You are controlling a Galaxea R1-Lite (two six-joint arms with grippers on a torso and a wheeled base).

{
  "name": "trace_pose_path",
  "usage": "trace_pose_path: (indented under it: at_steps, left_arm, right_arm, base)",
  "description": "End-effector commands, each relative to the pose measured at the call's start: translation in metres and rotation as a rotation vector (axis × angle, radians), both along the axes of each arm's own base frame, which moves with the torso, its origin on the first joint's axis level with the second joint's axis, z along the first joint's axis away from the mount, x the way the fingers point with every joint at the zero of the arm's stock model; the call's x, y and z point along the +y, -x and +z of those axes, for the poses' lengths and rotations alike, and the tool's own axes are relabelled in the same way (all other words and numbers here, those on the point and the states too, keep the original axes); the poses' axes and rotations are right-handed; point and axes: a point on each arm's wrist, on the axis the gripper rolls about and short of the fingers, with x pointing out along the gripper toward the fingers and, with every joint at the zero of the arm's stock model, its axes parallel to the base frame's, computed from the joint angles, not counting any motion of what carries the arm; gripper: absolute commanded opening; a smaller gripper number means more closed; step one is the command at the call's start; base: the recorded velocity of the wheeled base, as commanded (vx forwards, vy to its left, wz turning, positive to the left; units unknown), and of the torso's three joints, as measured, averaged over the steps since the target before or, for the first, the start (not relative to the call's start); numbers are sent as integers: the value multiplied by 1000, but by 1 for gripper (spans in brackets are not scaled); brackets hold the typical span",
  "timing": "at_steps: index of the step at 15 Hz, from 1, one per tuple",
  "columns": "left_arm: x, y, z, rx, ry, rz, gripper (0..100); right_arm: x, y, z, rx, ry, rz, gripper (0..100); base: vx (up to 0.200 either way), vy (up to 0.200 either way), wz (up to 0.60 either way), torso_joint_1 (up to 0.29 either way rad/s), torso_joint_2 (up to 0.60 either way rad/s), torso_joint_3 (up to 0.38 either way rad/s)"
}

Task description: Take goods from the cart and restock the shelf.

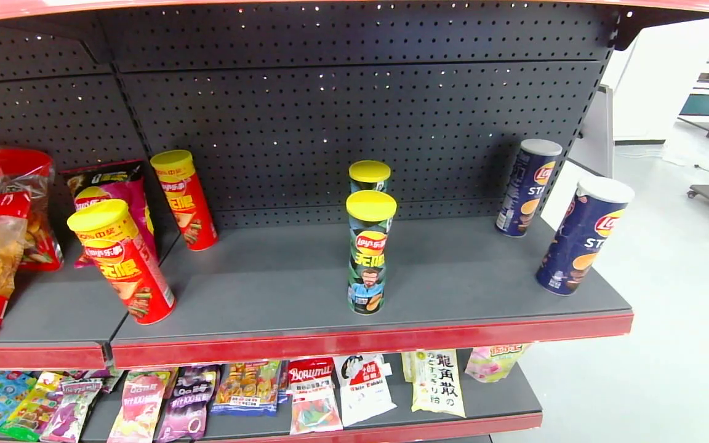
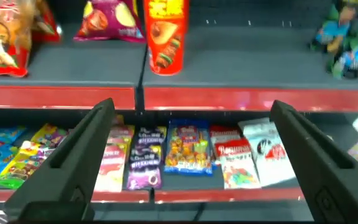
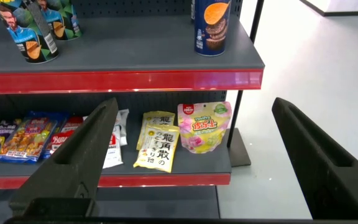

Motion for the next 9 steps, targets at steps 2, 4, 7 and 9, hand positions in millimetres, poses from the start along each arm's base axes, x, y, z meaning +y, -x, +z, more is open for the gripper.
trace_pose_path:
  at_steps: [2, 4, 7, 9]
  left_arm:
    - [-2, 3, -4, -7, -77, -63, 100]
    - [-2, 3, -5, 4, -82, -65, 100]
    - [-2, 3, -5, 2, -62, -57, 100]
    - [-1, 3, -5, -1, -56, -44, 100]
  right_arm:
    - [0, 0, 0, 0, -1, 2, 100]
    - [0, 0, 0, 0, 1, 3, 100]
    - [0, 0, 0, 1, 1, 5, 100]
    - [0, 0, 0, 0, 1, 3, 100]
  base:
    - [0, 0, 0, 0, 0, 0]
    - [0, 0, 0, 0, 0, 0]
    - [0, 0, 0, 0, 0, 0]
    - [0, 0, 0, 0, 0, 0]
